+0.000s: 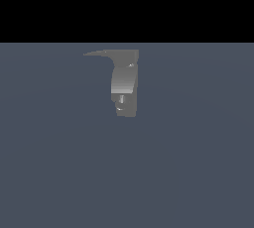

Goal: Turn on the faucet by rotating a designated handle.

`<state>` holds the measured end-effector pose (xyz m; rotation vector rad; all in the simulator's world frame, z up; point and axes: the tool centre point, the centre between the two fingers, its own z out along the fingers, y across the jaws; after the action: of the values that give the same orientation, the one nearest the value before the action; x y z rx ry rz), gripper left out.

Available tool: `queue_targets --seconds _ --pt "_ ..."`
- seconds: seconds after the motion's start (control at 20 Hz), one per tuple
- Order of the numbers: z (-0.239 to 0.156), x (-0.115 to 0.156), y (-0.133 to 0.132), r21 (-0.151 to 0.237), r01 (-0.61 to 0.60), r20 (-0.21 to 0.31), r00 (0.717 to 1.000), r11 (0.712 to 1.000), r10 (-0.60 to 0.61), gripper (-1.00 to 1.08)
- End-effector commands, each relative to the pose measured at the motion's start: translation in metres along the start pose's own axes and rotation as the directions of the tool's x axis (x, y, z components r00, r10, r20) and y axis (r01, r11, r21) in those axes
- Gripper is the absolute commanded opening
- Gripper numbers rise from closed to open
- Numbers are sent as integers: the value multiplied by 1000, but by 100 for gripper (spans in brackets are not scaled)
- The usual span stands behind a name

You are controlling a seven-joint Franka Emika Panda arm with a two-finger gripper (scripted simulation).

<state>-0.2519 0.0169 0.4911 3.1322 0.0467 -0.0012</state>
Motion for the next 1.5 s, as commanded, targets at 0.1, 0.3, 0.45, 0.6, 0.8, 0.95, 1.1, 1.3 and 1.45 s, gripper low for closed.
queue_targets --seconds 0.1,0.3,0.45,0.6,0.8,0.95,1.1,1.3,1.45 --pt "0 0 0 0 -2 0 1000 1000 2 -100" --pt "2 2 -4 0 -18 0 1000 1000 18 -100" --pt "6 5 -10 0 -40 0 999 999 40 -100" --pt "10 9 -17 1 -71 1 997 997 71 -100" --pt "18 16 -30 1 -126 1 992 992 126 -100" --pt "25 24 -42 2 -178 2 984 984 178 -100" --pt "33 34 -55 3 -236 3 972 972 236 -100" --pt "44 48 -72 4 -313 4 950 950 313 -100" --pt "53 60 -84 5 -370 5 929 929 370 -100"
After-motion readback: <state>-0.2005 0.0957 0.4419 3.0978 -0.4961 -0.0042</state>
